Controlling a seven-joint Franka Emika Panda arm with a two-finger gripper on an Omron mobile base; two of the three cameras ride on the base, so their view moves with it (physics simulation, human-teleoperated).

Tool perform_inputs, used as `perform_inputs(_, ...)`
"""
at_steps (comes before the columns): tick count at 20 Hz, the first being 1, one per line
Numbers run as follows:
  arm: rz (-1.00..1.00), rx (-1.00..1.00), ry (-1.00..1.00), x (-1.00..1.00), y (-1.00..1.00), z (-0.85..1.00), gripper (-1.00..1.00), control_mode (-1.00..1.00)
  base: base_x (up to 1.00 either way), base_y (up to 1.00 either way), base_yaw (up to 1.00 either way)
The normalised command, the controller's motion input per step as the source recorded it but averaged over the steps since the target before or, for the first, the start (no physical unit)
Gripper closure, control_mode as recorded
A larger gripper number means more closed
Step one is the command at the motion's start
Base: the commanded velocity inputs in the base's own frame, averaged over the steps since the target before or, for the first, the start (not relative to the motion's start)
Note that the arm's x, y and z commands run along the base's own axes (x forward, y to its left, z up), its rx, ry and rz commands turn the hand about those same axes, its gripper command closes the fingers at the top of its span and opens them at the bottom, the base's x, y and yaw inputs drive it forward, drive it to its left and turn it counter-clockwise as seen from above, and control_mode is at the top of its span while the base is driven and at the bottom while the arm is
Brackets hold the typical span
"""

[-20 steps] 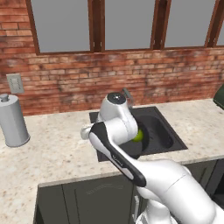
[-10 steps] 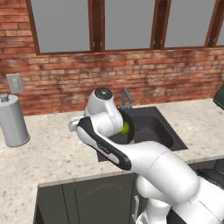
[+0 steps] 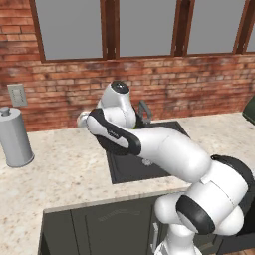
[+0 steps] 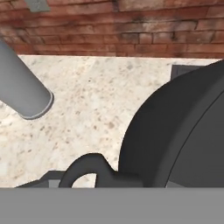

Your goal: Dump the lime from the pot into the sink. Then turn on the water and wash the lime. Then turn off the water and put the lime back in the pot.

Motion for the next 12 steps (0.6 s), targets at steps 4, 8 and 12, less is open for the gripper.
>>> perform_inputs(4, 0.04, 0.17, 0.00, 0.53, -0.04, 0.20, 1.00, -1.00, 0.00, 0.00, 0.00)
perform_inputs(8, 0.06, 0.20, 0.00, 0.41, -0.05, 0.19, 1.00, -1.00, 0.00, 0.00, 0.00)
perform_inputs(12, 0.07, 0.21, 0.00, 0.35, -0.14, 0.20, 1.00, -1.00, 0.00, 0.00, 0.00)
